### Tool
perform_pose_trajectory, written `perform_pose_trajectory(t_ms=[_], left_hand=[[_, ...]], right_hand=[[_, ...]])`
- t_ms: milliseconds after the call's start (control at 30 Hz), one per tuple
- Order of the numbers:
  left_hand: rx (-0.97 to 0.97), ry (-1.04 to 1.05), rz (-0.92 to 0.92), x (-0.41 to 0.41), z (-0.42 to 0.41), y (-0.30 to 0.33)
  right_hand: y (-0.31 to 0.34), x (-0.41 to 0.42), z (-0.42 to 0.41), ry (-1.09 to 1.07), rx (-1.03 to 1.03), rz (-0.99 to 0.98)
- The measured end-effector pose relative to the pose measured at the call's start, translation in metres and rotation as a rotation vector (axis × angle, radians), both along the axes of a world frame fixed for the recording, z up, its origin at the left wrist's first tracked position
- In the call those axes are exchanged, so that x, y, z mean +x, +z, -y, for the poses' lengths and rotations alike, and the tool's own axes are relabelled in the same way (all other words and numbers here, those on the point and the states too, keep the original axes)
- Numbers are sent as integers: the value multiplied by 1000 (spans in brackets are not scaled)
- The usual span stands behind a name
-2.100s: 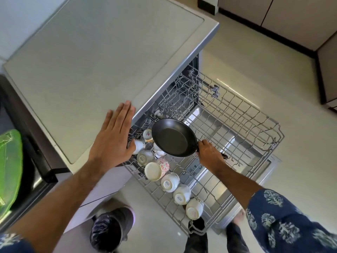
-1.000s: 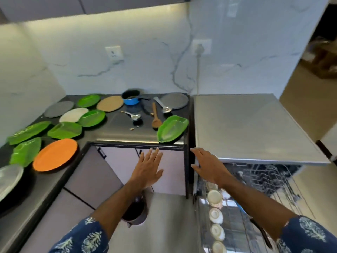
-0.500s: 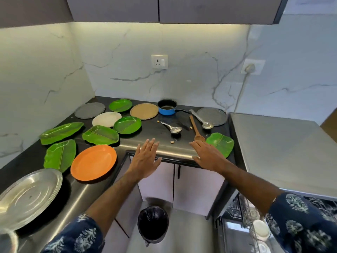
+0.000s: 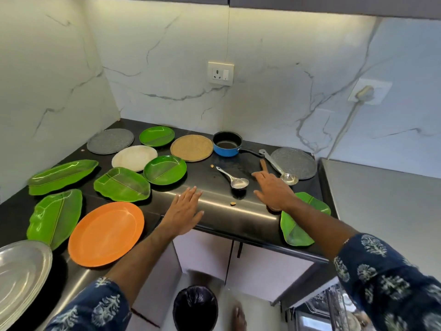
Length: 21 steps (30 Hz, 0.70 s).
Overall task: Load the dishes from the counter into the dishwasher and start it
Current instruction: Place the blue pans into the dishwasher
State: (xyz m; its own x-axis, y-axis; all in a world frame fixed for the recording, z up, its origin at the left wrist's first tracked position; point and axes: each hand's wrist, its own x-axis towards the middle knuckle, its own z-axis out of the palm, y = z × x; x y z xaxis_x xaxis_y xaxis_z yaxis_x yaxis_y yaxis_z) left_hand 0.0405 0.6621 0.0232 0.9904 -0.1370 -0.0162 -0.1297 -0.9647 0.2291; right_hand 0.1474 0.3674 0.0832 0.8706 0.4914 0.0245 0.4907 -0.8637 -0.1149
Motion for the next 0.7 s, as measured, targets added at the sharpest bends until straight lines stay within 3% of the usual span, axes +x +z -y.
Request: perform_pose_trajectory(t_ms=[367,700], left_hand=[[112,145,-361,83,-7,-64],[39,152,-234,74,-17,-100]], right_hand=[[-29,207,-16,-162,-23,-158],[-69,250,-64,-314,6,-276]])
